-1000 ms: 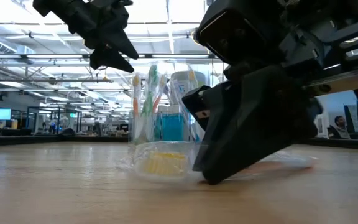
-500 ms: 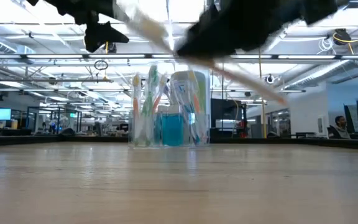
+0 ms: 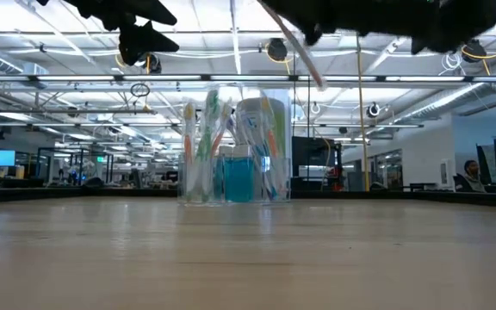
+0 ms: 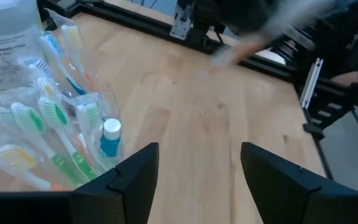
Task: Pick & Place toothbrushing station
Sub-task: Put the yellow toothbrush into the transparent organizer
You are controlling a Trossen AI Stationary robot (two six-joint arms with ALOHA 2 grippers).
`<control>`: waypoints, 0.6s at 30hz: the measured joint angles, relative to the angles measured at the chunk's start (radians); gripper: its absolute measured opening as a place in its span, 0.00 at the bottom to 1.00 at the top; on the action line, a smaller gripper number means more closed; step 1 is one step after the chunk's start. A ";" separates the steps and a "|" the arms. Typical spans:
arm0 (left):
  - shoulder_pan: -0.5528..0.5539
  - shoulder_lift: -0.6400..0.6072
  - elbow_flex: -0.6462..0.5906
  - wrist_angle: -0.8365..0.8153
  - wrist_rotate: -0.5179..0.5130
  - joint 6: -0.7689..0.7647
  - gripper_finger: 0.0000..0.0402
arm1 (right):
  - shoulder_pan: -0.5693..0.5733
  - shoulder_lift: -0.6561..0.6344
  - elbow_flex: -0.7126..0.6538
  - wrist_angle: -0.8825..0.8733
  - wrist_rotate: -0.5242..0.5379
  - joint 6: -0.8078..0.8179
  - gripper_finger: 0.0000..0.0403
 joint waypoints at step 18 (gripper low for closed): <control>0.002 0.000 0.000 0.006 -0.028 0.087 0.58 | -0.308 0.300 0.011 0.516 -0.107 0.095 0.02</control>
